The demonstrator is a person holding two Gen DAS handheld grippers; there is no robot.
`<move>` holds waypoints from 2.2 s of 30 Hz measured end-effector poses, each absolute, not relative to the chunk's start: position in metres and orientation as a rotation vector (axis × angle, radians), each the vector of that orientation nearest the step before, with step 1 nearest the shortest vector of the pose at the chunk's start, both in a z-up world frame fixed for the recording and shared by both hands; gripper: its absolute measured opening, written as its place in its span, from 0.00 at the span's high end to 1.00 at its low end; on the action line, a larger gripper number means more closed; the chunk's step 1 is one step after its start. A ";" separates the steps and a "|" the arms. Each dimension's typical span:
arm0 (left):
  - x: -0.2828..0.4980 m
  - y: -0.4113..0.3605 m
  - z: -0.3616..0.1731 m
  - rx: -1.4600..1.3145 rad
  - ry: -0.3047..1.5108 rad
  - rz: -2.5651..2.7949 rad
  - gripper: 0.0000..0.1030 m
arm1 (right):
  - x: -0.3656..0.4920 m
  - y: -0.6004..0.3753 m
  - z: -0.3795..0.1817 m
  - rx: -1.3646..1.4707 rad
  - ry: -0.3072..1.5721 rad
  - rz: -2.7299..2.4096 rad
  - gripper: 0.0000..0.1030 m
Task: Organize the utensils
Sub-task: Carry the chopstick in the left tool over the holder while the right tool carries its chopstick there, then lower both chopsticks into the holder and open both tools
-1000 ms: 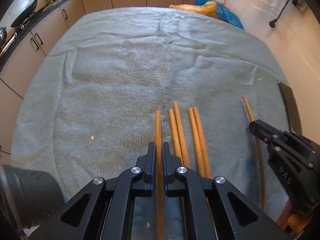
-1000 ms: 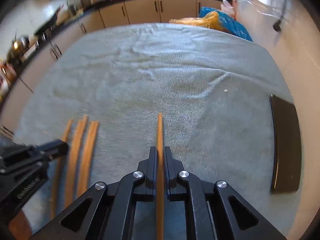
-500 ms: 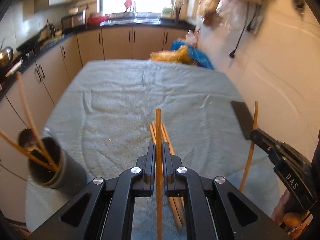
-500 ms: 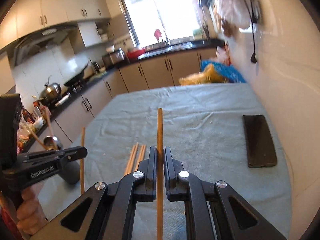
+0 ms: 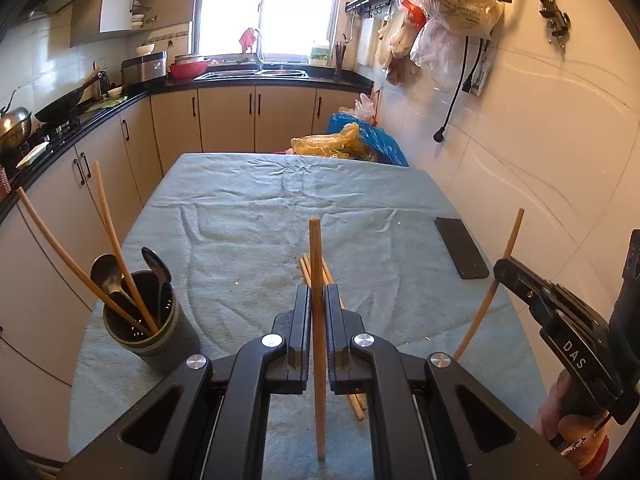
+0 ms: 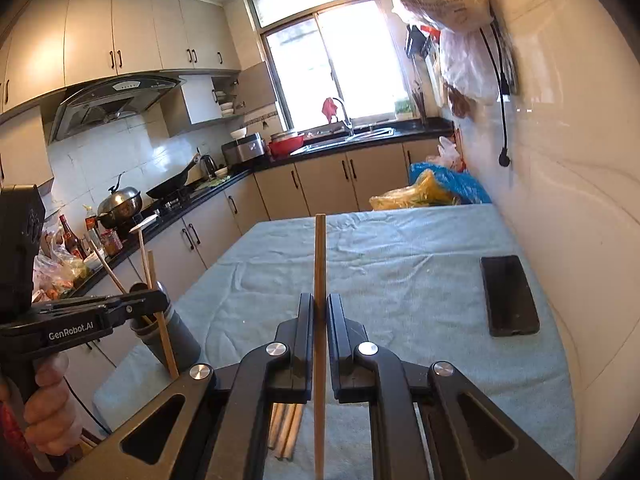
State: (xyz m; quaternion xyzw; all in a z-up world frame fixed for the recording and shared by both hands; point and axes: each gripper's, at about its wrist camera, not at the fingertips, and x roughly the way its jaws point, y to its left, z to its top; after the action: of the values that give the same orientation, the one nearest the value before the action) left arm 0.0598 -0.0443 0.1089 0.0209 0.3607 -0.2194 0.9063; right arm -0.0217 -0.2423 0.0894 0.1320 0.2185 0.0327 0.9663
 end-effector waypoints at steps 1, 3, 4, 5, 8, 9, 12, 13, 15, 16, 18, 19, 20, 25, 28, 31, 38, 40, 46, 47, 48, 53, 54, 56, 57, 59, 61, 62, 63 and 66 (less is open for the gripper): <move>0.059 -0.043 0.110 0.040 0.742 -0.453 0.94 | -0.022 -0.241 0.091 0.265 0.438 0.069 0.93; 0.058 -0.039 0.111 0.035 0.738 -0.452 0.94 | -0.022 -0.237 0.093 0.256 0.433 0.065 0.93; 0.058 -0.037 0.112 0.032 0.736 -0.451 0.94 | -0.021 -0.237 0.094 0.255 0.432 0.068 0.93; 0.058 -0.035 0.113 0.030 0.736 -0.451 0.94 | -0.021 -0.235 0.095 0.255 0.432 0.071 0.93; 0.058 -0.031 0.114 0.019 0.731 -0.450 0.94 | -0.019 -0.231 0.098 0.247 0.430 0.074 0.93; 0.058 -0.030 0.115 0.018 0.729 -0.449 0.94 | -0.020 -0.230 0.099 0.245 0.430 0.076 0.93; 0.057 -0.026 0.118 0.010 0.724 -0.449 0.94 | -0.019 -0.229 0.102 0.244 0.421 0.085 0.93; 0.056 -0.025 0.119 0.010 0.722 -0.449 0.94 | -0.019 -0.227 0.104 0.239 0.419 0.086 0.93; 0.055 -0.023 0.122 0.008 0.718 -0.446 0.94 | -0.018 -0.227 0.107 0.241 0.415 0.091 0.93; 0.055 -0.022 0.123 0.007 0.715 -0.447 0.94 | -0.016 -0.227 0.108 0.244 0.416 0.098 0.93; 0.053 -0.020 0.127 0.006 0.704 -0.441 0.94 | -0.014 -0.227 0.109 0.250 0.414 0.103 0.93; 0.053 -0.019 0.129 0.005 0.699 -0.440 0.94 | -0.013 -0.226 0.111 0.251 0.412 0.107 0.93; 0.052 -0.017 0.132 0.006 0.692 -0.440 0.94 | -0.013 -0.226 0.111 0.252 0.412 0.111 0.93; 0.049 -0.009 0.144 -0.004 0.671 -0.437 0.94 | -0.012 -0.221 0.115 0.262 0.399 0.133 0.93; 0.044 -0.004 0.152 -0.004 0.653 -0.429 0.94 | -0.012 -0.217 0.119 0.266 0.396 0.152 0.93; 0.040 0.005 0.160 -0.014 0.640 -0.418 0.94 | -0.013 -0.212 0.124 0.272 0.388 0.175 0.93; 0.031 0.028 0.178 -0.031 0.601 -0.375 0.94 | -0.013 -0.196 0.141 0.267 0.363 0.229 0.93; 0.029 0.036 0.184 -0.039 0.592 -0.367 0.94 | -0.011 -0.189 0.145 0.266 0.361 0.245 0.93; 0.027 0.055 0.199 -0.058 0.566 -0.344 0.94 | -0.003 -0.172 0.157 0.274 0.351 0.287 0.93; 0.027 0.058 0.202 -0.061 0.560 -0.341 0.94 | -0.001 -0.169 0.159 0.277 0.348 0.294 0.93; 0.026 0.062 0.206 -0.066 0.550 -0.332 0.94 | 0.000 -0.167 0.161 0.280 0.344 0.299 0.93; 0.028 0.079 0.227 -0.074 0.502 -0.308 0.94 | 0.014 -0.153 0.176 0.300 0.332 0.326 0.93; 0.028 0.082 0.230 -0.074 0.494 -0.303 0.94 | 0.019 -0.148 0.180 0.306 0.330 0.336 0.93; 0.031 0.089 0.235 -0.084 0.485 -0.295 0.94 | 0.027 -0.143 0.186 0.311 0.325 0.338 0.93; 0.034 0.092 0.235 -0.087 0.484 -0.292 0.94 | 0.032 -0.139 0.189 0.312 0.325 0.347 0.93; 0.039 0.097 0.235 -0.094 0.486 -0.280 0.94 | 0.039 -0.134 0.194 0.320 0.320 0.361 0.93; 0.045 0.103 0.234 -0.100 0.490 -0.271 0.94 | 0.049 -0.122 0.202 0.314 0.312 0.371 0.93; 0.048 0.105 0.233 -0.104 0.490 -0.267 0.94 | 0.052 -0.119 0.204 0.313 0.309 0.375 0.93; 0.051 0.108 0.233 -0.108 0.492 -0.263 0.94 | 0.057 -0.113 0.208 0.311 0.303 0.378 0.93; 0.061 0.115 0.229 -0.122 0.503 -0.258 0.94 | 0.073 -0.099 0.212 0.302 0.299 0.381 0.93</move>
State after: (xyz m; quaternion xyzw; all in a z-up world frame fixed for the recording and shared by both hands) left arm 0.0614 0.1147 0.2288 -0.0603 0.2482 -0.1270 0.9584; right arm 0.0727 -0.0993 0.2119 0.1488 0.1477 0.1881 0.9595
